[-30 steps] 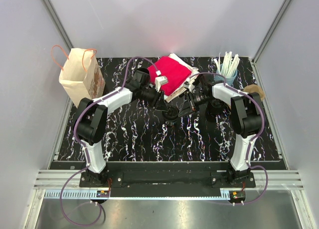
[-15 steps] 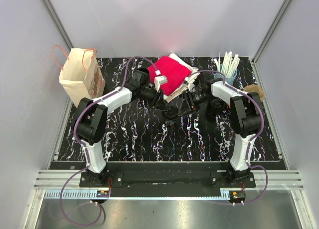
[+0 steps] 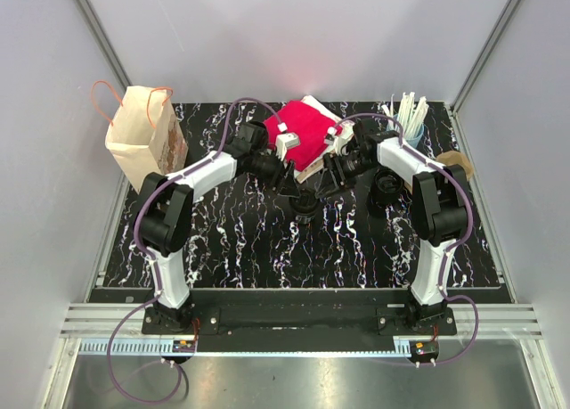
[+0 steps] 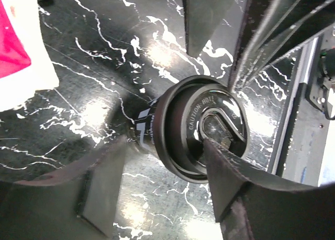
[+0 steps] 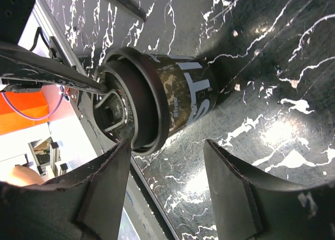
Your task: Pack the takeout coffee
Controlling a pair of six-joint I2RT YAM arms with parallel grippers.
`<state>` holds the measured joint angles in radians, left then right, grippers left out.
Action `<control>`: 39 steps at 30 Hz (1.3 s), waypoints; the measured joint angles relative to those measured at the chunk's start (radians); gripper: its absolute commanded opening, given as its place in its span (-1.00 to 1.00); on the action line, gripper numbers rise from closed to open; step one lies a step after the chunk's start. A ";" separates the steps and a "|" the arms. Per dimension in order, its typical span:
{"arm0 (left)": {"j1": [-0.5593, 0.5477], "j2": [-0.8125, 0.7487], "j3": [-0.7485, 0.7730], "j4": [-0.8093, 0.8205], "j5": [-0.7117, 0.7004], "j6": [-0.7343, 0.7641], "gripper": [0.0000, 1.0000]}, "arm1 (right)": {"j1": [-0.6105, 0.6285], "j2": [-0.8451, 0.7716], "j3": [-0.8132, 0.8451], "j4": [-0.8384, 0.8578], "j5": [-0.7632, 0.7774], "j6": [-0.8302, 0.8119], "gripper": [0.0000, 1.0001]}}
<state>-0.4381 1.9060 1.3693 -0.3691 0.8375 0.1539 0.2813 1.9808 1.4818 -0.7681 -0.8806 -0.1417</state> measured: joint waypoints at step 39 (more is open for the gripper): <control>0.107 0.023 0.040 -0.076 0.040 -0.018 0.61 | 0.087 0.027 0.069 0.005 0.058 0.061 0.20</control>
<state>-0.3313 1.9293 1.4090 -0.4450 0.8780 0.1364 0.3683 2.0083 1.5513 -0.7628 -0.8227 -0.0807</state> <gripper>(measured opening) 0.810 0.656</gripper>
